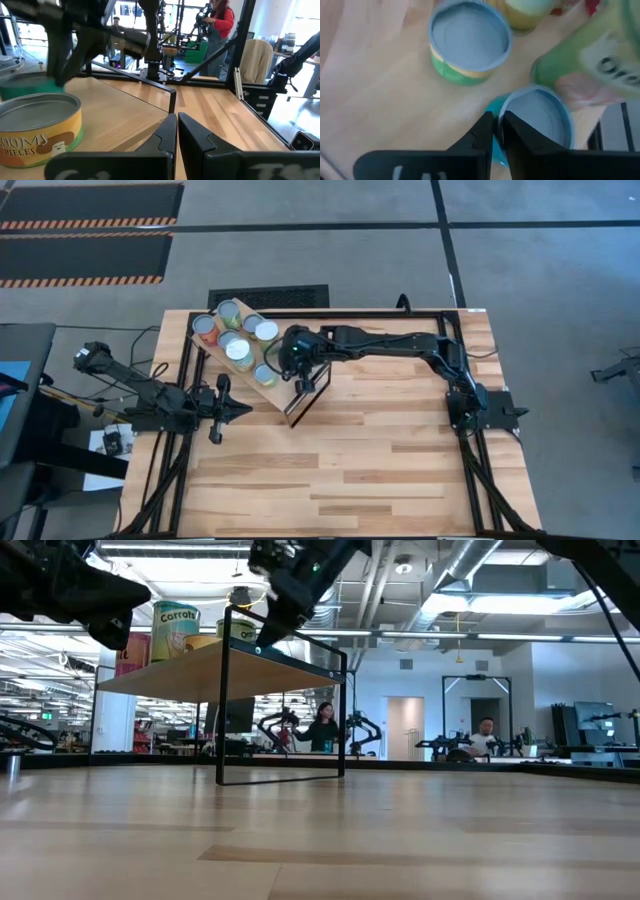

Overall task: Pick and place cans onto a shelf
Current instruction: Put the canned tuna fish on the shelf, then return to Home Position

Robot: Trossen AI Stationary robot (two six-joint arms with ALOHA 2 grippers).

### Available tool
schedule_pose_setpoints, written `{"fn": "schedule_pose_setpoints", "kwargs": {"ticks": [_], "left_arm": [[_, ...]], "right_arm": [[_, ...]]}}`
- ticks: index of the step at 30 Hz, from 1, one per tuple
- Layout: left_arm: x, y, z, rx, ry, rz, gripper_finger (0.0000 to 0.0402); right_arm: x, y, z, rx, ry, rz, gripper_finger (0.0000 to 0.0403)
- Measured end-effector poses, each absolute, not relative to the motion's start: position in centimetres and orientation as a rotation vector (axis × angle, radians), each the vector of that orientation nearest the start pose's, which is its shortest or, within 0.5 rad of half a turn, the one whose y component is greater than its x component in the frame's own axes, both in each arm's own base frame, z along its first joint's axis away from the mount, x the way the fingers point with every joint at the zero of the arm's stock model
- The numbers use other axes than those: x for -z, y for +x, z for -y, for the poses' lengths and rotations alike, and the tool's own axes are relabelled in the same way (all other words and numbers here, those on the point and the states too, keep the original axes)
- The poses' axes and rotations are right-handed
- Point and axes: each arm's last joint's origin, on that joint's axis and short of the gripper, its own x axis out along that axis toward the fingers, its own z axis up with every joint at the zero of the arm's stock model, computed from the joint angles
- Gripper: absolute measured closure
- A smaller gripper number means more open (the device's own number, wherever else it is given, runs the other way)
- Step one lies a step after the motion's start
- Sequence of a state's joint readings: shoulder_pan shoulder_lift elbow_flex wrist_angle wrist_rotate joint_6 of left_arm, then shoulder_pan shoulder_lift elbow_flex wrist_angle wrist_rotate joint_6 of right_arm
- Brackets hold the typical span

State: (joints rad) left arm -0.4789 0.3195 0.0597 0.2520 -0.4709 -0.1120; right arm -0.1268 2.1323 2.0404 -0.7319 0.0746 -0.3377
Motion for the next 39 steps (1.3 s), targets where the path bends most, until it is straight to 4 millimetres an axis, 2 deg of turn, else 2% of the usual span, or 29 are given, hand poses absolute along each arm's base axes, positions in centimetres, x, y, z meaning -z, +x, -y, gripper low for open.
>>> {"fn": "schedule_pose_setpoints", "kwargs": {"ticks": [12,21,25,28,30,34,39], "left_arm": [[-18.0,10.8,4.1,0.008,-0.102,-0.015,0.0397],[-18.0,10.8,4.1,0.008,-0.100,-0.016,0.0397],[-17.9,10.8,4.1,0.007,-0.080,-0.026,0.0397],[-17.9,10.8,4.2,0.012,-0.080,-0.026,0.0397],[-17.8,10.8,4.2,0.034,-0.078,-0.032,0.0397],[-17.6,10.8,4.3,0.053,-0.067,-0.055,0.0397],[-17.7,10.7,4.2,0.051,-0.060,-0.044,0.0397]], "right_arm": [[-28.8,47.6,6.2,0.060,-0.284,-0.837,0.0304],[-32.1,46.1,4.9,0.046,-0.307,-0.777,0.0279],[-34.8,44.5,3.8,0.031,-0.318,-0.737,0.0303],[-36.5,43.0,2.9,0.017,-0.314,-0.727,0.0347],[-36.8,42.1,2.6,0.014,-0.310,-0.721,0.0383],[-36.0,40.0,2.0,0.018,-0.295,-0.680,0.0388],[-33.5,37.2,1.5,-0.009,-0.276,-0.510,0.0397]]}}
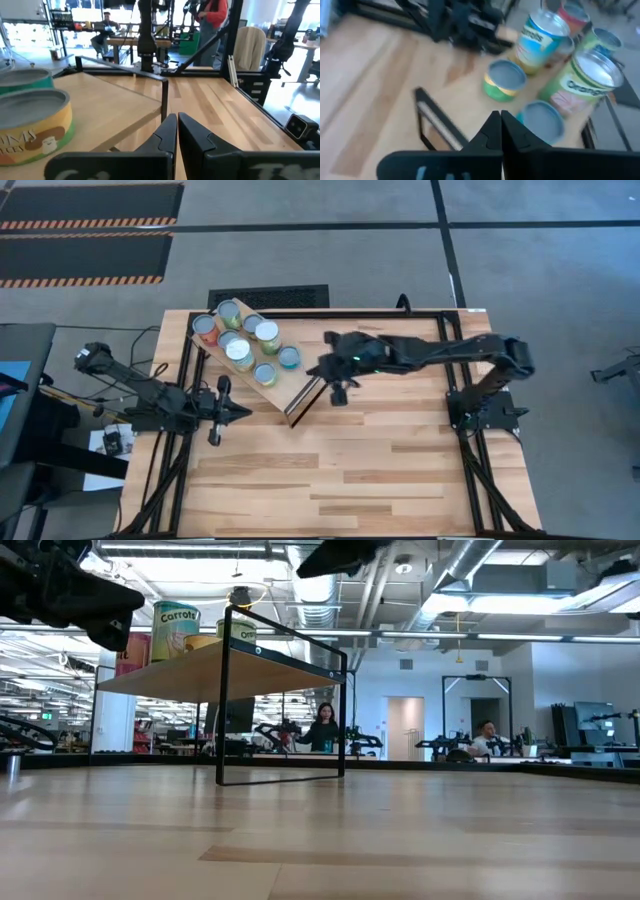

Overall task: Pick and place cans onto a shelf
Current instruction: Return to Home Position

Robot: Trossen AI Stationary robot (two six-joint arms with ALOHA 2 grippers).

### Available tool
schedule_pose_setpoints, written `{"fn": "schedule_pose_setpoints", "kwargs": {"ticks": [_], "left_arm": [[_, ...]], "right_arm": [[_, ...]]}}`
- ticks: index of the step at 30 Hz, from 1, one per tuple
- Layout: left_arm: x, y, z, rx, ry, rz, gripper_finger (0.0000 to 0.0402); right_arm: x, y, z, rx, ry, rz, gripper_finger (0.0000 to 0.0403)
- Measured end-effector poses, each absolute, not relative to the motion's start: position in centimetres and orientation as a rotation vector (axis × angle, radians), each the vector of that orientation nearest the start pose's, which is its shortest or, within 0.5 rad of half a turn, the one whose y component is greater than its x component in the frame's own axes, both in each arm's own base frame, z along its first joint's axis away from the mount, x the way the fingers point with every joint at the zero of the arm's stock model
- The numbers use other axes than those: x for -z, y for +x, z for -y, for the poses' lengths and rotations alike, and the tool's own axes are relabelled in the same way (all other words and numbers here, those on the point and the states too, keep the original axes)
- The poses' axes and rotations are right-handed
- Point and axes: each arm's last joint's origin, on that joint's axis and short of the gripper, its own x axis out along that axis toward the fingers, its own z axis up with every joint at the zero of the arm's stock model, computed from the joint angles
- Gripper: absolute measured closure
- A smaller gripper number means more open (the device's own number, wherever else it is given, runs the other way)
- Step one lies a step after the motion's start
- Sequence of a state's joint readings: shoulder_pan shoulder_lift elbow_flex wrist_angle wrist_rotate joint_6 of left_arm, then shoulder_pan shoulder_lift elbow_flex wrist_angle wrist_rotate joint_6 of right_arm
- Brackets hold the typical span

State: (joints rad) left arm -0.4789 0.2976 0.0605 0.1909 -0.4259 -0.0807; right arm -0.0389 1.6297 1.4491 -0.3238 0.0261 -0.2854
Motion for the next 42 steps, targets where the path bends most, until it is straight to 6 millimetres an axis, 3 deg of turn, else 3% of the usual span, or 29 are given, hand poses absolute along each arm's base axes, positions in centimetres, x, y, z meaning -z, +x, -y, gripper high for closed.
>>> {"fn": "schedule_pose_setpoints", "kwargs": {"ticks": [8,22,28,35,38,42], "left_arm": [[-18.5,10.2,3.5,0.022,-0.051,0.039,0.0401],[-18.9,9.8,0.9,0.042,-0.020,0.090,0.0401],[-18.5,9.9,-0.3,0.024,0.000,0.053,0.0401],[-18.2,9.8,-1.1,0.040,-0.013,0.029,0.0401],[-17.0,10.0,-1.1,0.045,-0.028,0.025,0.0401],[-17.1,9.8,-1.2,-0.017,-0.033,0.047,0.0402]], "right_arm": [[-29.7,30.5,1.1,-0.043,-0.239,-0.284,0.0399],[-27.3,19.4,0.6,-0.028,-0.222,-0.064,0.0399],[-24.9,15.2,0.9,-0.017,-0.198,0.006,0.0398],[-22.0,11.2,0.6,-0.026,-0.189,0.114,0.0399],[-21.1,9.7,0.5,-0.018,-0.199,0.160,0.0395],[-20.3,8.9,0.7,0.006,-0.198,0.169,0.0397]]}}
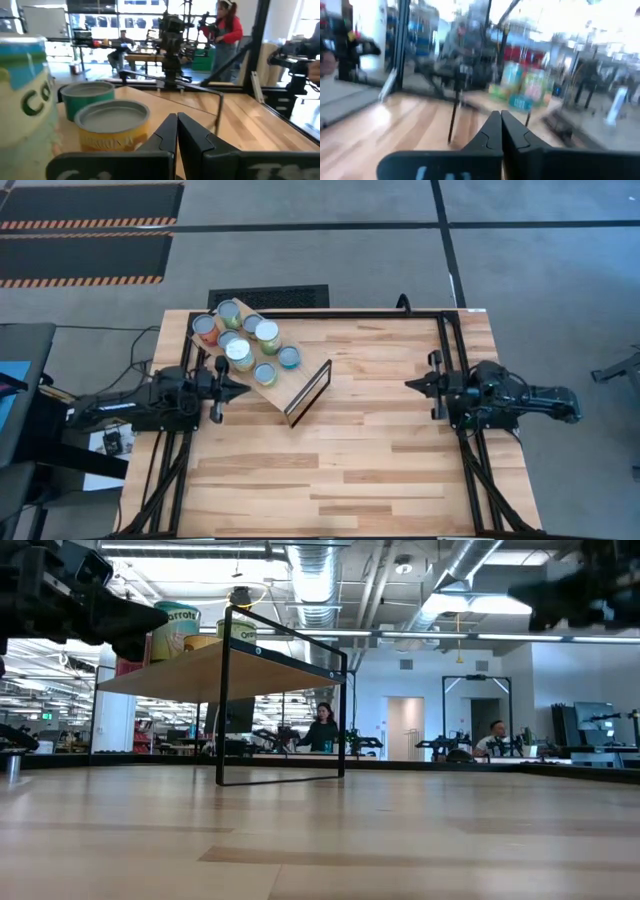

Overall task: Pick and place cans onto a shelf
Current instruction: Return to Home Position

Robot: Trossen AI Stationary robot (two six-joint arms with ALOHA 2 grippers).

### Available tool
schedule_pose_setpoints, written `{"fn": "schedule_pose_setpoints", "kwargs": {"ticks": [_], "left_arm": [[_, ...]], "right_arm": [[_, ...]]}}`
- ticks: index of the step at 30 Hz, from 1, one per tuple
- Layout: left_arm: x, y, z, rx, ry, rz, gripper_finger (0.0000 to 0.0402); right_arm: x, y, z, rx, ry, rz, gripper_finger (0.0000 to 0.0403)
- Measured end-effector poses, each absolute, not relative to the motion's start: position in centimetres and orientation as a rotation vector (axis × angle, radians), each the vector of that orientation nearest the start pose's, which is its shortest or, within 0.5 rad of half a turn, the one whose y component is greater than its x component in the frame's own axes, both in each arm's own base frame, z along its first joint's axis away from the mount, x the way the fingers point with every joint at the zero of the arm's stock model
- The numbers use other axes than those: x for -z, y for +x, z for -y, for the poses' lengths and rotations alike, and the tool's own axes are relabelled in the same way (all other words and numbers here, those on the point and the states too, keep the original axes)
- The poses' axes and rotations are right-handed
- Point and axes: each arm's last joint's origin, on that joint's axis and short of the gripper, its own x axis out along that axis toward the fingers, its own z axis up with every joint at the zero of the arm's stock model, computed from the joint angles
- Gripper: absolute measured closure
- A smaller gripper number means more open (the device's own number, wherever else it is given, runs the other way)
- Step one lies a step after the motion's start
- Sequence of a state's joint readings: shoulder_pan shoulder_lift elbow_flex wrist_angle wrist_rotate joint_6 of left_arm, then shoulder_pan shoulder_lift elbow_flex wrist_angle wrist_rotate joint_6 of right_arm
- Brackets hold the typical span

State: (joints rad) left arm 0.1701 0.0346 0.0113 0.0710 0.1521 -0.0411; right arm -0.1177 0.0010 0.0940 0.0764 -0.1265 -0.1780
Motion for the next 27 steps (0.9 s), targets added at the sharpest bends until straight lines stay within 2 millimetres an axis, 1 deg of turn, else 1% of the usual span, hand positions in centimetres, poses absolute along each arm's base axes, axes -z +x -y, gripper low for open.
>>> {"fn": "schedule_pose_setpoints", "kwargs": {"ticks": [1,3,4,7,10,15,20,24,27], "left_arm": [[-17.1,9.7,-1.2,-0.011,-0.033,0.049,0.0402],[-17.3,9.6,-1.1,0.005,-0.033,0.074,0.0402],[-17.4,9.6,-1.1,0.014,-0.032,0.080,0.0401],[-17.2,9.7,-1.0,0.028,-0.034,0.063,0.0401],[-17.2,9.7,-1.0,0.018,-0.035,0.054,0.0402],[-17.1,9.7,-1.3,-0.067,-0.057,0.053,0.0402],[-16.9,9.6,-1.5,-0.162,-0.111,0.043,0.0402],[-16.9,9.6,-1.6,-0.190,-0.114,0.046,0.0402],[-16.9,9.6,-1.6,-0.193,-0.114,0.046,0.0401]], "right_arm": [[-19.9,9.0,0.7,0.008,-0.195,0.146,0.0398],[-20.2,9.1,0.9,0.021,-0.202,0.164,0.0399],[-20.0,9.2,0.9,0.026,-0.201,0.173,0.0399],[-18.4,9.5,1.1,0.037,-0.186,0.170,0.0397],[-18.2,9.5,1.2,0.041,-0.174,0.161,0.0397],[-18.2,9.5,1.2,0.047,-0.156,0.167,0.0397],[-17.8,9.5,1.3,0.062,-0.150,0.123,0.0390],[-17.1,9.6,1.5,0.077,-0.147,0.052,0.0380],[-17.0,9.6,1.6,0.085,-0.120,0.039,0.0374]]}}
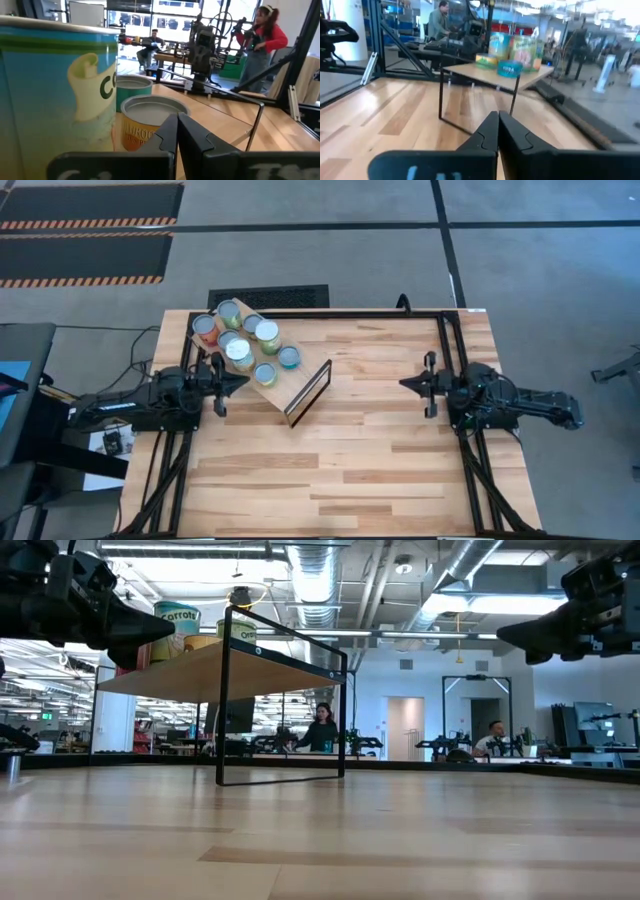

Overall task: Pick and place cans onto a shelf
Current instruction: Return to Home Position

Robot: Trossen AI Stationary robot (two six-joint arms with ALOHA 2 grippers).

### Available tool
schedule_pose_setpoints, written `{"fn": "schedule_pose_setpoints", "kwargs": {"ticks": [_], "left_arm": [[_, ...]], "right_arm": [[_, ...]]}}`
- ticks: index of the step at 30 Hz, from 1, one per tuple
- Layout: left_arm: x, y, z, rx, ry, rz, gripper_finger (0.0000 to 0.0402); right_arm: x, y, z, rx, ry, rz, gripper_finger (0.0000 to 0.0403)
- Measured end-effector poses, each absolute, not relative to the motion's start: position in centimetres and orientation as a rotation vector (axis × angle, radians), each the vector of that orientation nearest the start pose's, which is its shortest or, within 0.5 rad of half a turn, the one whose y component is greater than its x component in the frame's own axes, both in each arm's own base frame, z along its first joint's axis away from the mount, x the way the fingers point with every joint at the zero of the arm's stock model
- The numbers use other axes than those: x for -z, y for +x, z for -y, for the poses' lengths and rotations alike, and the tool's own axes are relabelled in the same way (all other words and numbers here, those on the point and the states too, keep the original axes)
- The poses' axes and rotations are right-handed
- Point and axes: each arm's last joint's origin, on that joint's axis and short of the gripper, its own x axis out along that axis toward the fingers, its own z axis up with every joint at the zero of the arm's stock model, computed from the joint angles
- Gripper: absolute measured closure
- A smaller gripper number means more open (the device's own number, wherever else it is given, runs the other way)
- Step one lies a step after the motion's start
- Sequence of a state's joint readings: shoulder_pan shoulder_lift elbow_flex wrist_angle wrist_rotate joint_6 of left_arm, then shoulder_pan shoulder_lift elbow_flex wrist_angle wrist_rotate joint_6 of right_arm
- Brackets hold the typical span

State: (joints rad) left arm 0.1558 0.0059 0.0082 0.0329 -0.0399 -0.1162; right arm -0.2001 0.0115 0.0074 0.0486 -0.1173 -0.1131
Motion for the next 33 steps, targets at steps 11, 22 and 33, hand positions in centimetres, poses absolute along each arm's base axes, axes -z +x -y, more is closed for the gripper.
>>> {"fn": "schedule_pose_setpoints", "kwargs": {"ticks": [11,22,33], "left_arm": [[-16.86,9.63,-1.55,-0.167,-0.066,0.038,0.0401],[-16.83,9.64,-1.55,-0.167,-0.069,0.038,0.0401],[-16.83,9.64,-1.55,-0.167,-0.071,0.038,0.0401]], "right_arm": [[-16.89,9.66,1.64,0.096,-0.039,0.034,0.0375],[-16.84,9.66,1.64,0.096,-0.038,0.030,0.0375],[-16.80,9.67,1.64,0.096,-0.038,0.028,0.0374]]}}
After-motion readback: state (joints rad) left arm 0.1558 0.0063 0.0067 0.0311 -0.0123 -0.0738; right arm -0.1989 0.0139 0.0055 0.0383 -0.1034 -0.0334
